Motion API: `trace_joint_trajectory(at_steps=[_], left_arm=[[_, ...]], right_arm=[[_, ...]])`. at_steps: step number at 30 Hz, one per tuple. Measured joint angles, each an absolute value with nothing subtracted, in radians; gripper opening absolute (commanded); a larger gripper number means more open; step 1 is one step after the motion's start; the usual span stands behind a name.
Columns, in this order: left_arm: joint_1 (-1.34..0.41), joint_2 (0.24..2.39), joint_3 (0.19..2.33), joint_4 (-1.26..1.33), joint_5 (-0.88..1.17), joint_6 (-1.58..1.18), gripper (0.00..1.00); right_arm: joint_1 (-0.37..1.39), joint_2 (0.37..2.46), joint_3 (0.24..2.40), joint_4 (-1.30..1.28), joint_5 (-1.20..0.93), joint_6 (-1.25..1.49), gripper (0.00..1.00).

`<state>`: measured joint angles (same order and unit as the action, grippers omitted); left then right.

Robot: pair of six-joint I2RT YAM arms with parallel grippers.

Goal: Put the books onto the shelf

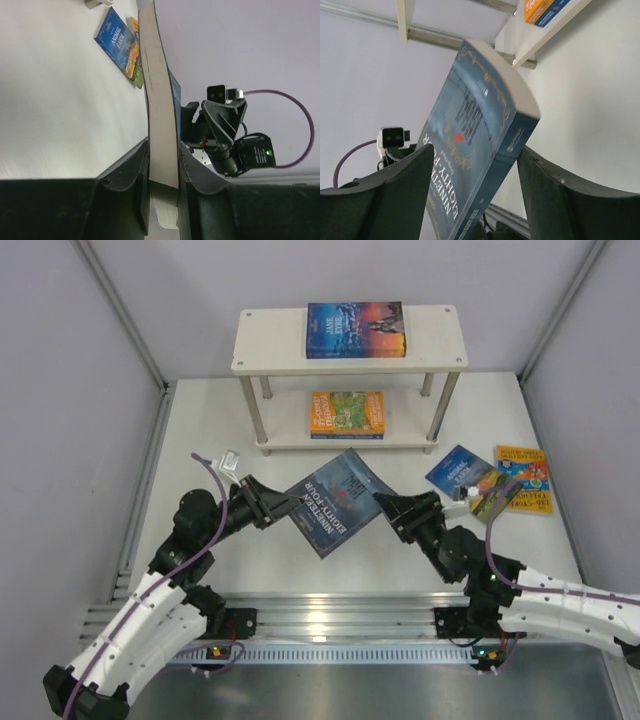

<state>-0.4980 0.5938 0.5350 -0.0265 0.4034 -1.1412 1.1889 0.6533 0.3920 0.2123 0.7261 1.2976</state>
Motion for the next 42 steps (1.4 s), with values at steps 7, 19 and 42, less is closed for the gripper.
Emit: trace_joint_trajectory(at_steps=[7,19,42], left_arm=[[-0.497,0.634,0.595,-0.045,0.519,-1.076,0.00],[-0.497,0.688,0.721,-0.086,0.701,-1.024,0.00],[-0.491,0.810,0.905,-0.206,0.730,-0.909,0.05]], right_arm=[[0.976,0.525,0.470,-0.070,0.552,1.156,0.75],[0.441,0.650,0.630,-0.134,-0.316,0.813,0.84],[0.317,0.649,0.341,0.480,-0.855,1.148,0.00]])
